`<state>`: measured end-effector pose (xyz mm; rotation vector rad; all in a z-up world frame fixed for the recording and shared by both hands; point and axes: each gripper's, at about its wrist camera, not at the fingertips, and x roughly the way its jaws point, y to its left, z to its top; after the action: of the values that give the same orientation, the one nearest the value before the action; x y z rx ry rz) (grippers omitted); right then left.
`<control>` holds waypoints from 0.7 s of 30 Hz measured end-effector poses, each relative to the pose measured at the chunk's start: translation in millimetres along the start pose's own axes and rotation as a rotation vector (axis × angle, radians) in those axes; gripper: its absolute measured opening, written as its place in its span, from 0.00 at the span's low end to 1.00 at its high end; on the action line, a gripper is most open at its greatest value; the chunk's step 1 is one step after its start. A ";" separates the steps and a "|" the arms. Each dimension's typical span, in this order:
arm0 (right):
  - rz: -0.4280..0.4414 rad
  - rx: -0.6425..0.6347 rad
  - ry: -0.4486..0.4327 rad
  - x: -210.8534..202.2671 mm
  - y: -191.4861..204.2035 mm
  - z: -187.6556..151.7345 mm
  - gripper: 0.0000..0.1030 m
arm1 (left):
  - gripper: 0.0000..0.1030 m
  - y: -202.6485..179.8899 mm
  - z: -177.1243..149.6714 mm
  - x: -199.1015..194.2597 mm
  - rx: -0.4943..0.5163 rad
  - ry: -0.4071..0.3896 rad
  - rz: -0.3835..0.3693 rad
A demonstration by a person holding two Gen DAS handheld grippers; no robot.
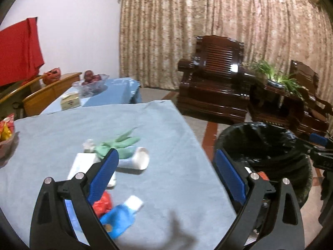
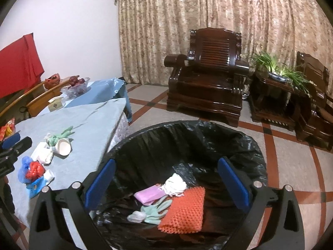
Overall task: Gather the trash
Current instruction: 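Move both tools back over the table toward the plastic bags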
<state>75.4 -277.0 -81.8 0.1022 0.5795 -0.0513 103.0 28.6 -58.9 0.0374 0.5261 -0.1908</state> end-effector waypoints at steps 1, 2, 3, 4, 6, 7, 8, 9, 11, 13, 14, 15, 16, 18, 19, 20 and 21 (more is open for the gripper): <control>0.008 -0.002 0.000 0.2 4.1 0.7 0.94 | 0.89 5.4 -0.4 -2.0 -0.005 0.000 0.008; 0.013 -0.004 0.000 0.3 8.4 1.2 0.94 | 0.89 11.5 -1.1 -4.5 -0.009 0.000 0.020; 0.023 -0.009 -0.001 0.4 13.7 2.0 0.94 | 0.89 17.2 -2.2 -7.3 -0.010 -0.002 0.035; 0.033 -0.015 -0.002 0.7 19.2 2.4 0.94 | 0.89 22.0 -3.2 -9.1 -0.012 -0.003 0.045; 0.058 -0.030 -0.005 1.7 32.7 2.8 0.94 | 0.89 34.6 -5.9 -14.5 -0.025 -0.003 0.072; 0.071 -0.035 -0.005 2.6 39.4 3.4 0.94 | 0.89 41.8 -8.5 -17.6 -0.036 -0.001 0.090; 0.087 -0.039 -0.004 3.9 45.8 3.7 0.94 | 0.89 48.3 -10.6 -20.1 -0.044 0.000 0.106; 0.109 -0.046 -0.001 5.9 54.5 3.6 0.94 | 0.89 52.5 -12.1 -21.9 -0.048 0.001 0.116; 0.144 -0.063 0.002 8.9 70.3 2.8 0.94 | 0.89 68.3 -18.9 -26.8 -0.059 0.009 0.151; 0.185 -0.093 0.001 11.9 91.0 2.1 0.94 | 0.89 79.6 -22.3 -28.6 -0.071 0.017 0.172; 0.204 -0.110 -0.002 13.3 101.7 1.4 0.94 | 0.89 87.2 -25.8 -30.0 -0.079 0.025 0.188; 0.216 -0.123 -0.004 14.4 109.7 0.2 0.94 | 0.89 92.0 -28.6 -31.5 -0.084 0.031 0.198; 0.229 -0.136 -0.005 16.0 118.6 -1.3 0.94 | 0.89 96.3 -31.3 -32.5 -0.089 0.036 0.205; 0.256 -0.157 -0.002 20.2 134.8 -4.1 0.94 | 0.89 105.7 -37.4 -34.5 -0.102 0.047 0.224; 0.266 -0.163 0.001 22.3 141.9 -5.6 0.94 | 0.89 110.5 -41.1 -35.2 -0.107 0.054 0.233; 0.276 -0.168 0.005 24.1 148.1 -7.1 0.94 | 0.89 113.8 -44.8 -35.6 -0.111 0.061 0.241; 0.286 -0.174 0.009 26.6 155.0 -9.2 0.94 | 0.89 116.5 -47.6 -35.4 -0.115 0.066 0.246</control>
<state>104.5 -122.5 -91.4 0.0154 0.5710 0.2775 71.6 153.1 -83.8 -0.0040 0.5924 0.0811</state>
